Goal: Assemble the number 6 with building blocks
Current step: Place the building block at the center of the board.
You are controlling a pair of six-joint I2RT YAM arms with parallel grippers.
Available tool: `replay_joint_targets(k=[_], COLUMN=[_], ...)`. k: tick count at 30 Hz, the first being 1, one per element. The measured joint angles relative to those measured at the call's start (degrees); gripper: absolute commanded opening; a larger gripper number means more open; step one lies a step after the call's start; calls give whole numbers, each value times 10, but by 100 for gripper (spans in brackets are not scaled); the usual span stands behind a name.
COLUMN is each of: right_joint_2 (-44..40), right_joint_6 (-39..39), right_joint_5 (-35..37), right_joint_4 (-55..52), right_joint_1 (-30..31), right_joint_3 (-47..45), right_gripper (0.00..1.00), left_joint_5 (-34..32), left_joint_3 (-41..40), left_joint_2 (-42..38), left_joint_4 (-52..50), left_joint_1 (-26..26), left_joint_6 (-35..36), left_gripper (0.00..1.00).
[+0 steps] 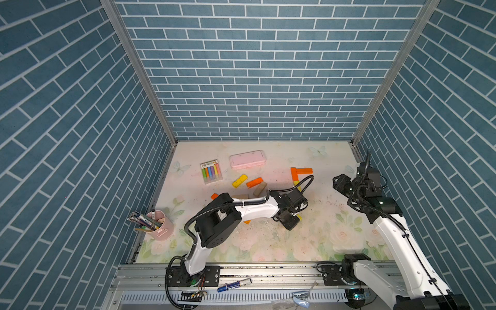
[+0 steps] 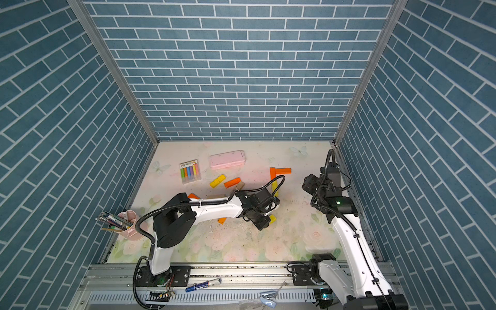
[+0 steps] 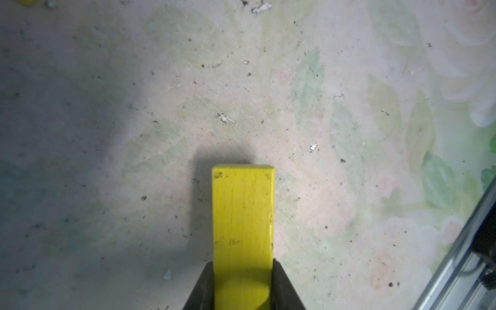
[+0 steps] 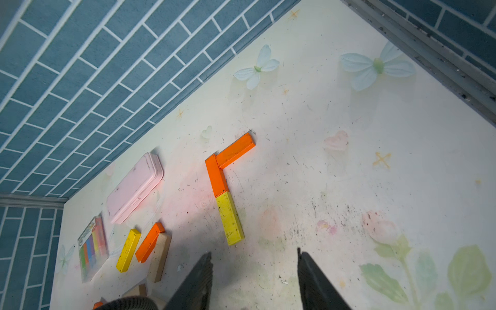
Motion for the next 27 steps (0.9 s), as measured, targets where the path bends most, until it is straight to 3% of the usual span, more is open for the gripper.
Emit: replay_joint_targets(k=[4, 16, 23, 27], right_joint_2=[0, -4, 7, 29], right_joint_6=[-12, -87, -123, -131], right_joint_5=[-13, -57, -83, -71], right_joint_4=[-26, -116, -138, -137], right_joint_1=[0, 0, 12, 75], right_joint_3=[21, 101, 92, 57], right_gripper=[52, 53, 60, 66], left_joint_5=[4, -25, -22, -20], left_joint_3=[2, 11, -2, -10], left_joint_2=[7, -10, -119, -187], left_joint_4=[-2, -38, -51, -73], left_joint_1=[0, 10, 75, 137], left_joint_6=[20, 82, 60, 36], left_gripper=[26, 58, 72, 77])
